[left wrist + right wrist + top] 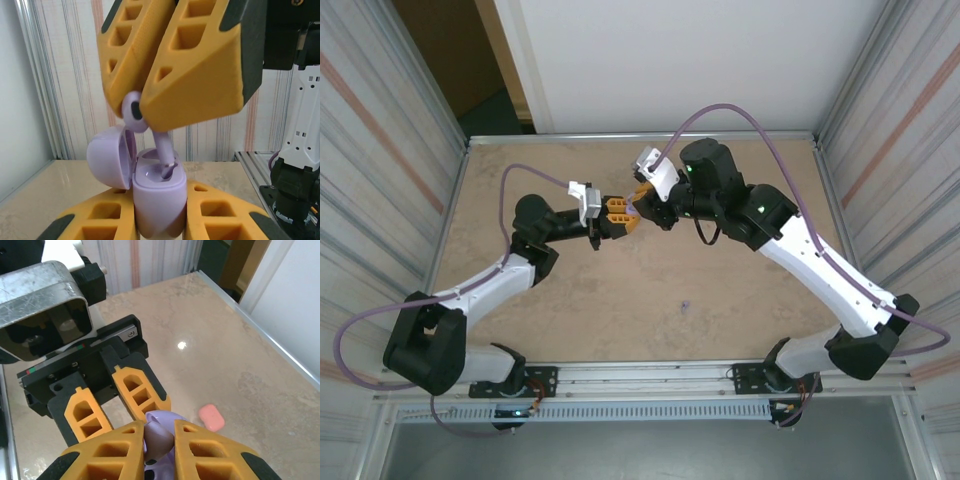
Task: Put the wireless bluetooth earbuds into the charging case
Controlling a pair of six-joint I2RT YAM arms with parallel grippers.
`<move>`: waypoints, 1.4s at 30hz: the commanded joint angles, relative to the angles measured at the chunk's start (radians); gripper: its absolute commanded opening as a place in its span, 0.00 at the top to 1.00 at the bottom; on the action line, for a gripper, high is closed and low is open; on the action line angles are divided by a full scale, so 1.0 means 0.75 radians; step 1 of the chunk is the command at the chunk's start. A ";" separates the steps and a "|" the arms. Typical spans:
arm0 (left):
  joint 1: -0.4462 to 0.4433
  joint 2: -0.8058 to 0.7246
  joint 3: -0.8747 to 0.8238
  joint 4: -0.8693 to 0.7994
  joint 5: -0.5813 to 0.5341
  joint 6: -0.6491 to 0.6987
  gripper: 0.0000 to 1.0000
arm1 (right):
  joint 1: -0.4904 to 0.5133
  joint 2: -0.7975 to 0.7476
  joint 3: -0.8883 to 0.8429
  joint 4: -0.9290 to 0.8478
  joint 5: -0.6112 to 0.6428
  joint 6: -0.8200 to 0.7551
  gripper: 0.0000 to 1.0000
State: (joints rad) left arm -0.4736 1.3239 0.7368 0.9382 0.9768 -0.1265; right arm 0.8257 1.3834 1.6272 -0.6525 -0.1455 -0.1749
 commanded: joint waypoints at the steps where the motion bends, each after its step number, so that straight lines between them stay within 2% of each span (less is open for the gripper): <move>1: -0.010 -0.032 0.036 0.003 0.023 0.032 1.00 | 0.012 0.012 0.037 -0.013 0.050 -0.040 0.83; 42: -0.013 -0.051 0.031 -0.010 0.011 0.039 1.00 | 0.027 -0.005 -0.056 -0.042 0.015 -0.120 0.81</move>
State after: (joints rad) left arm -0.4736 1.3231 0.7368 0.9016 0.9771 -0.1154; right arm 0.8322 1.3869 1.6112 -0.6586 -0.1272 -0.2329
